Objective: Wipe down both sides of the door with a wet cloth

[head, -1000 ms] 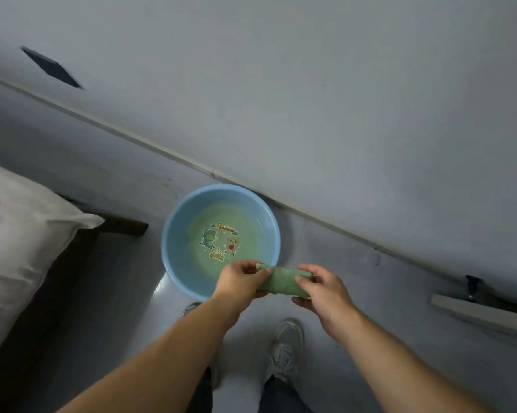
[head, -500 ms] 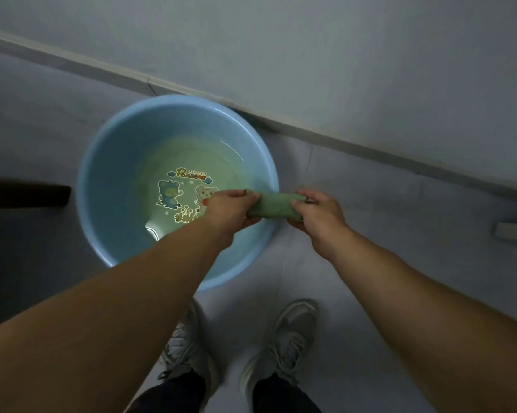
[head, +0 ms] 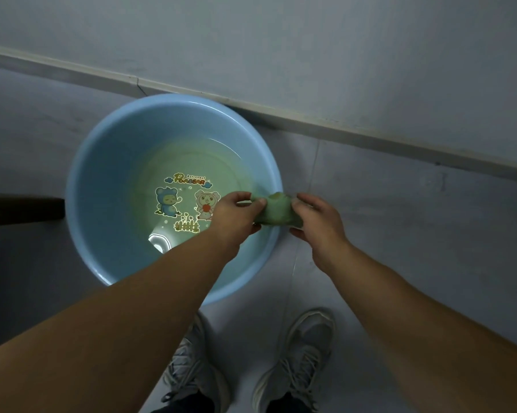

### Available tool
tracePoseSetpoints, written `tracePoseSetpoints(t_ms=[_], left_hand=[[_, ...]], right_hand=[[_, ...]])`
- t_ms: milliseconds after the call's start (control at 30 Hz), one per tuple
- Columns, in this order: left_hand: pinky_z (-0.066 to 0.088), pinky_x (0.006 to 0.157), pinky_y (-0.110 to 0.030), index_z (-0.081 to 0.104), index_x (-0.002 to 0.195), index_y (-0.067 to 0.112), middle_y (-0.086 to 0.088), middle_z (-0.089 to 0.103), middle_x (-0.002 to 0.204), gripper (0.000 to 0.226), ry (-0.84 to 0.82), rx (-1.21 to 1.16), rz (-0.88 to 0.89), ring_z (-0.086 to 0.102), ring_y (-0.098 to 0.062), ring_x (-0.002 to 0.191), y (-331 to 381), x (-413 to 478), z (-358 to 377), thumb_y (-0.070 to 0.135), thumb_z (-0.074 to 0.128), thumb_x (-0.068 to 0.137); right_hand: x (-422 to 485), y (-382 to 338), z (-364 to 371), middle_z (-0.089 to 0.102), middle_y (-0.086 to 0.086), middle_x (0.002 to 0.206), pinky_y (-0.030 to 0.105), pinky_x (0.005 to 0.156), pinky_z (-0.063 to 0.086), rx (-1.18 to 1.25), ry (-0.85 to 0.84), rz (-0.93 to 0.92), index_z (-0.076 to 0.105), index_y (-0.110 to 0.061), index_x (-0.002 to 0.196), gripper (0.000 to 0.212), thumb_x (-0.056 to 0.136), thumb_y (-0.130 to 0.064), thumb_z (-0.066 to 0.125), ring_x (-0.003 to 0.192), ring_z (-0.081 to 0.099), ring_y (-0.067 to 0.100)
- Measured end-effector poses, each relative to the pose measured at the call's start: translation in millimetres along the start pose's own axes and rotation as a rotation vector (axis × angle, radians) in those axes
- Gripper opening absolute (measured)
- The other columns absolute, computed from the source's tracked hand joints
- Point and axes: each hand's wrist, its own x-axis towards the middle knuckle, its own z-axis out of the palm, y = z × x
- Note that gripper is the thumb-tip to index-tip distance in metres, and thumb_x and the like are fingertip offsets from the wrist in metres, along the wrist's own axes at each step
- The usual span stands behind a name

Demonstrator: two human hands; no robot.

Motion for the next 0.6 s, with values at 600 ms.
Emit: tracePoseSetpoints(t_ms=[600], left_hand=[[0.057, 0.091, -0.042, 0.053, 0.131, 0.014, -0.005, 0.069, 0.107, 0.050, 0.059, 0.153, 0.041, 0.067, -0.022, 0.096, 1, -14, -4, 0.027, 0.080, 0.090]], right_hand=[[-15, 4, -8, 0.058, -0.006, 0.124, 0.046, 0.098, 0.057, -0.164, 0.075, -0.122, 0.060, -0.026, 0.138, 0.049, 0.091, -0.035, 0.073, 0.109, 0.064, 0.015]])
